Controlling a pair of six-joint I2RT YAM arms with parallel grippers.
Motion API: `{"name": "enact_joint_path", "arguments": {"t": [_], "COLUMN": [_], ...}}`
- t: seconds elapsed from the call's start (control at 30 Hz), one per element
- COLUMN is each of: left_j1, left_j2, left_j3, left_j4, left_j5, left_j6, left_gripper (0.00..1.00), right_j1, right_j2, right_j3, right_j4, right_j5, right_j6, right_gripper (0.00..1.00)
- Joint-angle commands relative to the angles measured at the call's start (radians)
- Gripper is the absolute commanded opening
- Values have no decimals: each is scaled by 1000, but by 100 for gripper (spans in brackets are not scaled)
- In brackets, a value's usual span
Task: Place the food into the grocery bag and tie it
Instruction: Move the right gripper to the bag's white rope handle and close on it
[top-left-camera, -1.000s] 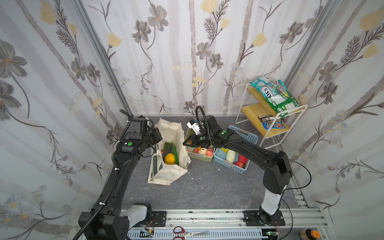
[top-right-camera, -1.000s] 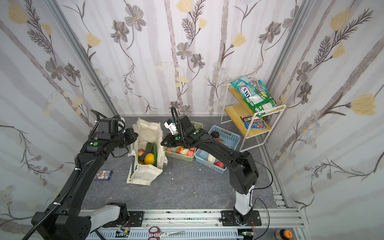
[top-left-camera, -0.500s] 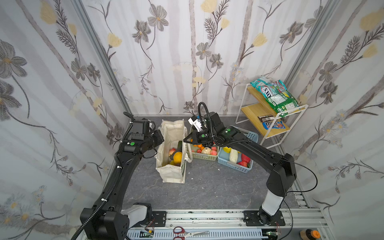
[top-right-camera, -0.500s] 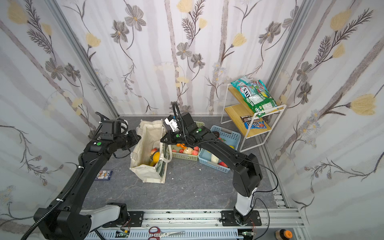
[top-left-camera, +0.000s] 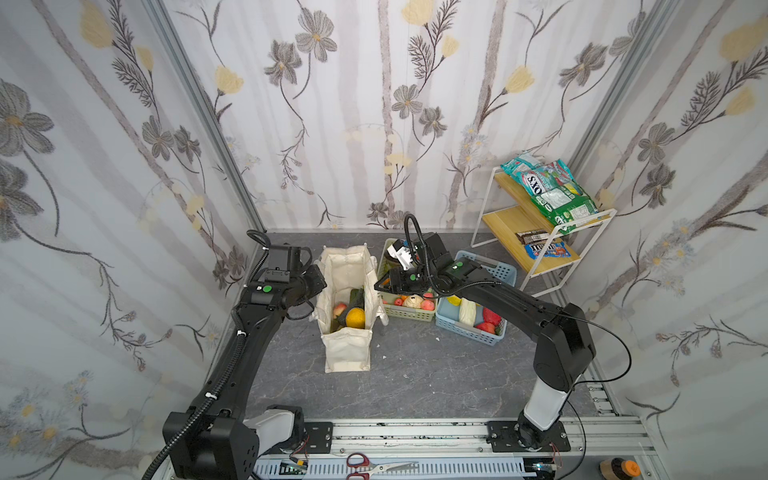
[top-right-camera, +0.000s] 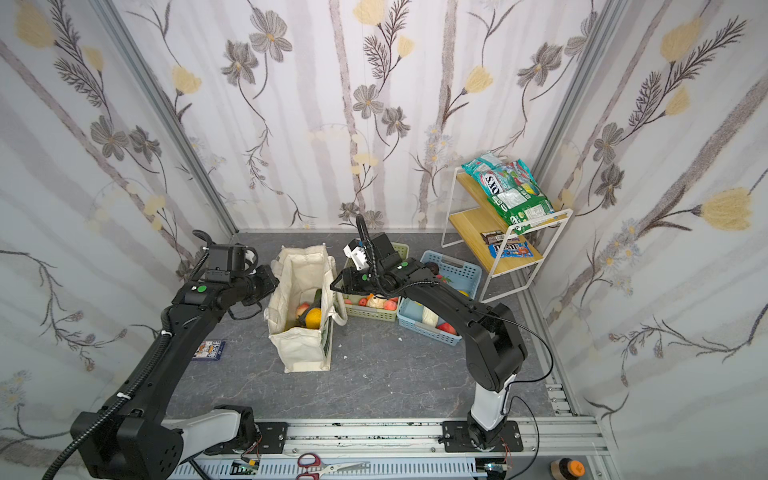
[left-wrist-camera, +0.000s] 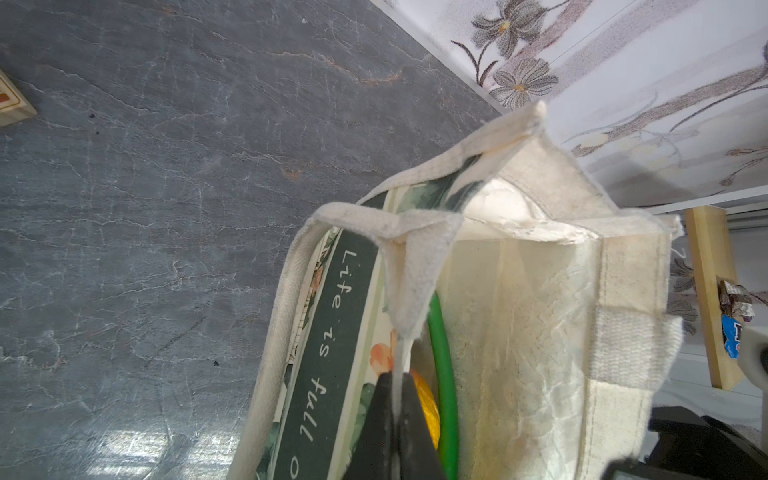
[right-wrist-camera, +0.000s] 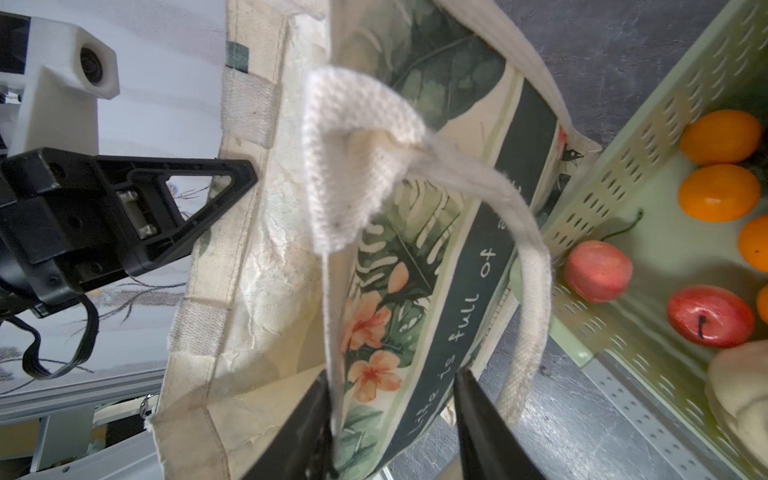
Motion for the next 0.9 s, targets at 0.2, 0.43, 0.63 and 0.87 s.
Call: {"name": "enact_joint_path", "arguments": {"t": [0.2,0.43,0.63,0.87], "left_j1": [9,10,12,12], "left_j2": [-1,-2,0,2], "left_j3": [2,10,14,29], "left_j4": [4,-7,-7,-16], "left_j5": [0,5,10,13], "left_j6": [2,9,8,14], "left_gripper": [0,0,0,0], "right_j1": [-28,-25,-25,-12], "right_j2": [-129,-168,-115,-65], "right_j3": [-222,-334,-423,-440], "right_j4": [193,291,404,477], "right_j5": [4,-25,-71,-82], "right_j6": [110,187,262,292], "right_gripper": [57,58,57,56]}}
